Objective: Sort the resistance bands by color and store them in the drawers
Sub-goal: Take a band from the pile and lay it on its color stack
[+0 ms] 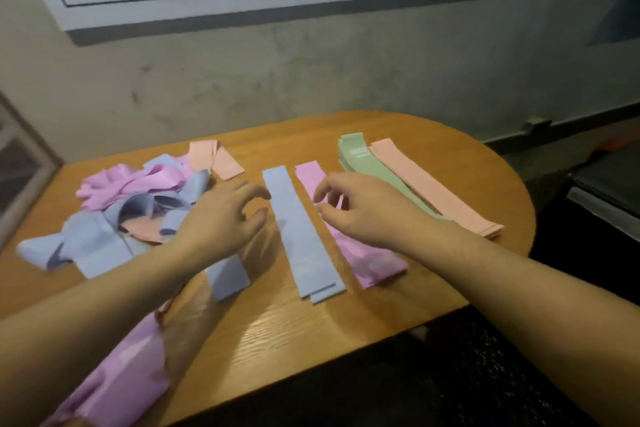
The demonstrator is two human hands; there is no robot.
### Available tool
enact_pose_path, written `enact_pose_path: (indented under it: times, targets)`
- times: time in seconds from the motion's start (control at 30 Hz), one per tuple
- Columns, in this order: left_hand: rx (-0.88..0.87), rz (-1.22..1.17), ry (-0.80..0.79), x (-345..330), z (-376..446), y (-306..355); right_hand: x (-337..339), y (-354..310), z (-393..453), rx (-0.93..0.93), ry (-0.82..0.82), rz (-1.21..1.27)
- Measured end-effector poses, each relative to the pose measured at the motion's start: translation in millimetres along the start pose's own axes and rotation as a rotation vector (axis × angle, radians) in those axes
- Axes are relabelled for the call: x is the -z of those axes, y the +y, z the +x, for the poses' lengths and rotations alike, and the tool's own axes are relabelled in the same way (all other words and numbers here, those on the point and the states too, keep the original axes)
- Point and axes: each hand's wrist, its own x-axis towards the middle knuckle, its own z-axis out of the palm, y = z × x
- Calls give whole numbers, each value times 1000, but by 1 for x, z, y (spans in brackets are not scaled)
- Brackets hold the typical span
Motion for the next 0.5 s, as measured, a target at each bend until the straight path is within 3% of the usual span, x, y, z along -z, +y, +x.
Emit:
enact_pose_path:
  times: [0.23, 0.5]
  targets:
    - [117, -80, -4, 22, -91, -63, -66, -55, 16, 88, -153, 2]
    - [278, -159, 42, 26, -135, -102, -118, -97, 38, 155, -216, 79]
